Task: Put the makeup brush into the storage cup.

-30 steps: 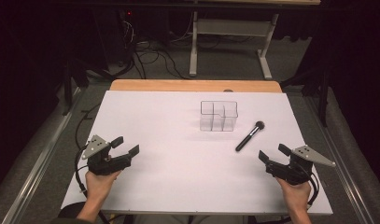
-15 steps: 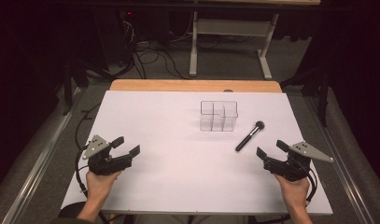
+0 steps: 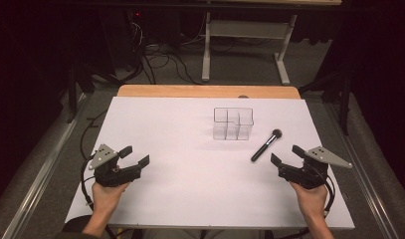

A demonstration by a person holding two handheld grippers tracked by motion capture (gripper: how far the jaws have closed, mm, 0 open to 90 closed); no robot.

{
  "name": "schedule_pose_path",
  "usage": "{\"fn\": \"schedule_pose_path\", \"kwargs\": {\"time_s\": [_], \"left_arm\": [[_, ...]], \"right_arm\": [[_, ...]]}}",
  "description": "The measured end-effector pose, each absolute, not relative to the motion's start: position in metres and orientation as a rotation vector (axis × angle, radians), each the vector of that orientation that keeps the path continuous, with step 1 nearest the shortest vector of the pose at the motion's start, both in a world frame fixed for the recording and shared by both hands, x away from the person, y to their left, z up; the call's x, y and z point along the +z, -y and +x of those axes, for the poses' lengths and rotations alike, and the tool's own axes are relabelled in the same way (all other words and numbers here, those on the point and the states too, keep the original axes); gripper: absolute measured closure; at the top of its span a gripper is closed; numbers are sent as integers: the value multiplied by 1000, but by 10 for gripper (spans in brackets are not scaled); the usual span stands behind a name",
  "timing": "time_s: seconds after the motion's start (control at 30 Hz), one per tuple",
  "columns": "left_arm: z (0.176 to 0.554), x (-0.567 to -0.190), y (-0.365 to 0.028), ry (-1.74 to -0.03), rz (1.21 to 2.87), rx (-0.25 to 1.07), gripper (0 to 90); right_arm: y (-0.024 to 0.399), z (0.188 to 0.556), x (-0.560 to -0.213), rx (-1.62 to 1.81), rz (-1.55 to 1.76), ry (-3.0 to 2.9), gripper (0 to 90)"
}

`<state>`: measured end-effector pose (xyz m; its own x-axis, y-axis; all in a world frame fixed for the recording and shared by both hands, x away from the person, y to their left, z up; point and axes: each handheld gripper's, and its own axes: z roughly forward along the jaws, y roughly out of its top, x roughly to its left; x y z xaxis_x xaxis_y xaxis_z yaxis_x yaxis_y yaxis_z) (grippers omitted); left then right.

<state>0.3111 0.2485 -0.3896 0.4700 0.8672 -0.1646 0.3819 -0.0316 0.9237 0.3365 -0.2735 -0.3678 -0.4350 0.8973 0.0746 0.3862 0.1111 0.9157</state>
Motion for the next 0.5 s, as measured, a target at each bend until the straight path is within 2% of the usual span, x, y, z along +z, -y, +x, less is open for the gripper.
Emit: {"fn": "schedule_pose_path", "kwargs": {"time_s": [0.5], "left_arm": [[311,-389,-248,-1097,1628,558,246]], "right_arm": [[263,351,-361,1299,1228,-1876,171]]}}
